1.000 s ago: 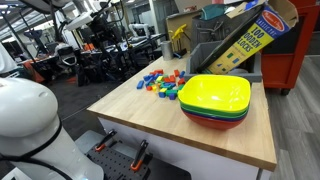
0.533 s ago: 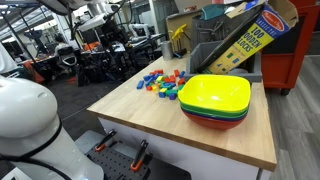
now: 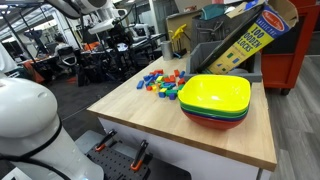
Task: Move one of the blue blocks closer to the grey bin
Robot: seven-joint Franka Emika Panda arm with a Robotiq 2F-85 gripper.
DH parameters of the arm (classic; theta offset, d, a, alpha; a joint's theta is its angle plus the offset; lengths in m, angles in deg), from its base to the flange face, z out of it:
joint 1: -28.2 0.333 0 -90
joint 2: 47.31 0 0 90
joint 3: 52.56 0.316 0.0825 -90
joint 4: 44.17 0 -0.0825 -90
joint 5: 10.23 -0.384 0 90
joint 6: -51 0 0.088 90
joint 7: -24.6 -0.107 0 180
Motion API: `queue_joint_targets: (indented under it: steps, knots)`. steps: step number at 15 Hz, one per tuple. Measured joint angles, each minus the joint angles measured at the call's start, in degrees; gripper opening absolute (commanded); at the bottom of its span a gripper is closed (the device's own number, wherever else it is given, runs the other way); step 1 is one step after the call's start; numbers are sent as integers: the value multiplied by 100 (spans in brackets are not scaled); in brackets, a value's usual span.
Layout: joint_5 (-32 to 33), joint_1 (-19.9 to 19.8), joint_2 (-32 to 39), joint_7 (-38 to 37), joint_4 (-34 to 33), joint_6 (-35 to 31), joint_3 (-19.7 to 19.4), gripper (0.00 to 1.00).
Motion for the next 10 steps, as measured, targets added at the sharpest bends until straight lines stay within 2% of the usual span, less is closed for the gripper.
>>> queue_joint_targets:
  steps: [10]
  knots:
    - [-174, 48, 762, 146, -486, -137, 0, 100]
